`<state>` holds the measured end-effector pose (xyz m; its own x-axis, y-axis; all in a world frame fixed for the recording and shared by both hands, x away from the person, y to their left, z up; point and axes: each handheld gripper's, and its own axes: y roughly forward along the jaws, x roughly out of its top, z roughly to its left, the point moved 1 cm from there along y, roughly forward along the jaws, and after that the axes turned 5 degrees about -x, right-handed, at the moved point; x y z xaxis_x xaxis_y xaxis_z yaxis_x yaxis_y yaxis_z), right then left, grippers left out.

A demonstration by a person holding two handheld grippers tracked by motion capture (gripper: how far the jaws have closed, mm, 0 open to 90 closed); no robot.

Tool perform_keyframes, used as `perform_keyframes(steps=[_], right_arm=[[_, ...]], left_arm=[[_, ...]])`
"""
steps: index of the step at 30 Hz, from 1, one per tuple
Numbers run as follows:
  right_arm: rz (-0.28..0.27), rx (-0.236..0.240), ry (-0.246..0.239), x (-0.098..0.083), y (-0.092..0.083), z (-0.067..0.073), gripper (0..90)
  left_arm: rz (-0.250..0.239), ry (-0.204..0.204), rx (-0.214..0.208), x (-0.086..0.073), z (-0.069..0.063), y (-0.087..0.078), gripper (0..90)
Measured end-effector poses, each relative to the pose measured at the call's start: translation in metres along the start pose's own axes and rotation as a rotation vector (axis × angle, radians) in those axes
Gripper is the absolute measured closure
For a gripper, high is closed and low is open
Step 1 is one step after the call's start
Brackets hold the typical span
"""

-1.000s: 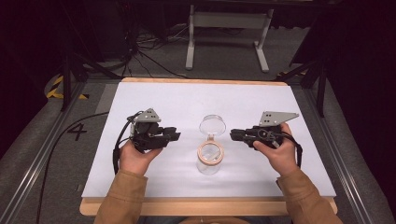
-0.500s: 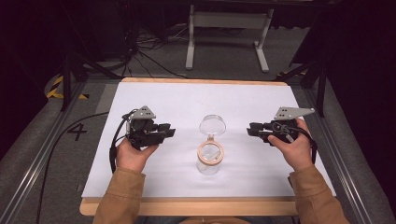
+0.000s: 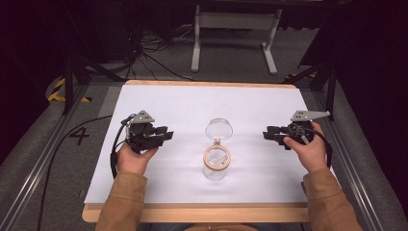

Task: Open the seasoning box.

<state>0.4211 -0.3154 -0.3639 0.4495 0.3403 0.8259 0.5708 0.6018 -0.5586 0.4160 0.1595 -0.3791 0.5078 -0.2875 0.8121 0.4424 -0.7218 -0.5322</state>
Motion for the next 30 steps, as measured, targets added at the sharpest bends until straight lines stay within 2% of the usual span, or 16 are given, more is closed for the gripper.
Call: perform_keyframes(steps=[2,4,7,12,16,19,22,26,30], right_arm=[[0.001,-0.01,0.012,-0.003,0.002,-0.005,59.4],[0.027,-0.033,0.023,-0.007,0.005,-0.009,57.3],[0.068,-0.079,0.026,-0.015,0.012,-0.017,55.3],[0.11,-0.12,0.047,-0.027,0.021,-0.026,53.5],[0.13,-0.149,0.021,-0.034,0.027,-0.031,53.3],[0.141,-0.148,-0.001,-0.04,0.034,-0.035,52.4],[0.16,-0.15,-0.009,-0.044,0.039,-0.035,52.4],[0.186,-0.144,-0.022,-0.045,0.043,-0.034,50.0],[0.207,-0.14,0.0,-0.047,0.044,-0.033,49.7]], left_arm=[[0.004,-0.004,0.002,-0.002,0.003,0.001,64.2],[0.004,-0.017,0.004,-0.004,0.005,0.002,64.0],[0.003,-0.014,0.007,-0.006,0.007,0.004,61.9],[0.019,-0.008,0.022,-0.013,0.014,0.008,60.8],[0.029,-0.011,0.029,-0.016,0.018,0.009,60.6],[0.029,-0.024,0.034,-0.019,0.019,0.011,59.9],[0.034,-0.006,0.034,-0.019,0.021,0.011,59.4],[0.023,-0.004,0.03,-0.019,0.02,0.012,58.4],[0.022,-0.004,0.023,-0.019,0.02,0.012,57.3]])
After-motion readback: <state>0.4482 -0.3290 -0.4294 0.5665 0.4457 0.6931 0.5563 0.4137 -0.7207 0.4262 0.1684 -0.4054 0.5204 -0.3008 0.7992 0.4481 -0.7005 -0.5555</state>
